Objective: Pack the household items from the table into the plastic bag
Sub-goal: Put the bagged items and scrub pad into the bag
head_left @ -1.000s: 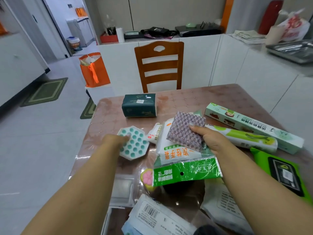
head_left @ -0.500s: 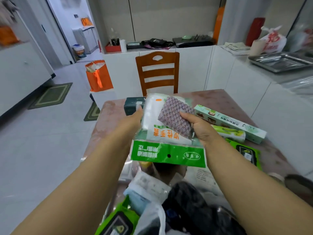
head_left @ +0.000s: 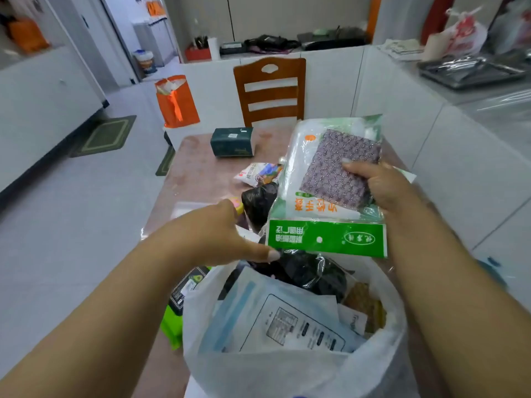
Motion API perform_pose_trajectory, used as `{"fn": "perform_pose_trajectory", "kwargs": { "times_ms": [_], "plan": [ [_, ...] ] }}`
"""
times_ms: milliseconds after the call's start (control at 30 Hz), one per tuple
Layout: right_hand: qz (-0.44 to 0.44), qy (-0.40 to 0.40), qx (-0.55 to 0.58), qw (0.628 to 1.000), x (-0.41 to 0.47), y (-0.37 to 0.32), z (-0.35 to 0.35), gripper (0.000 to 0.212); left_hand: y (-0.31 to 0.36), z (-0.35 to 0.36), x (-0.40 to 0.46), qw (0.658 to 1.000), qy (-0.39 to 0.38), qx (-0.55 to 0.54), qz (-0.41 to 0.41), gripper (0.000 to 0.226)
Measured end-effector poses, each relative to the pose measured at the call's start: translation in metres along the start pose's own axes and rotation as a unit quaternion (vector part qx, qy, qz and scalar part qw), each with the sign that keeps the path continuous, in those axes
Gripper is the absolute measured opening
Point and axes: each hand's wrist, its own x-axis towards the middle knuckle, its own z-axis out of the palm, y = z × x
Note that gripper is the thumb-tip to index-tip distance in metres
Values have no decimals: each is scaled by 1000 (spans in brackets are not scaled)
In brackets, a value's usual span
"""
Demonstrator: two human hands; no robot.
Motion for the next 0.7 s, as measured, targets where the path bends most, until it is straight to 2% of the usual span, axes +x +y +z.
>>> {"fn": "perform_pose_trajectory", "kwargs": {
  "times_ms": [67, 100, 133, 167, 200, 267, 333, 400, 467, 533, 567, 633, 667, 700],
  "plan": [
    [5, -20, 3, 1000, -14, 5, 0, 13, -9, 15, 1, 993, 18, 118, -7, 46],
    [12, -36, 8, 999, -18, 10, 0, 15, -15, 21, 5, 995, 18, 102, -13, 34],
    [21, -54, 14, 998, -24, 15, 0, 20, -21, 24, 7, 999, 13, 19, -27, 27],
    [27, -77, 28, 996, -27, 20, 1, 27, -25, 26, 9, 991, 8, -123, -52, 24],
    [32, -102, 48, 993, -33, 25, 2, 32, -27, 26, 8, 955, 10, -286, -76, 21],
    [41, -162, 63, 984, -39, 40, 6, 36, -33, 23, 8, 833, 33, -543, -98, 20],
    [63, -239, 14, 969, -42, 56, 12, 37, -42, 18, 8, 741, 78, -660, -101, 22],
    [84, -324, -133, 933, -44, 69, 19, 51, -47, 13, 4, 687, 101, -714, -92, 24],
    [112, -404, -315, 851, -52, 78, 31, 73, -50, 8, -7, 664, 92, -738, -77, 28],
    [23, -446, -471, 761, -63, 83, 48, 63, -50, 2, -22, 659, 64, -748, -44, 33],
    [-37, -431, -508, 745, -69, 78, 55, 57, -51, -1, -29, 660, 53, -749, -28, 35],
    [-130, -360, -504, 775, -79, 62, 64, 51, -52, -8, -44, 667, 37, -744, -6, 40],
    [-157, -334, -487, 791, -83, 56, 67, 44, -53, -9, -50, 673, 28, -739, -1, 42],
    [-166, -336, -483, 791, -87, 53, 68, 36, -54, -10, -55, 679, 19, -734, 1, 43]
  ]
}}
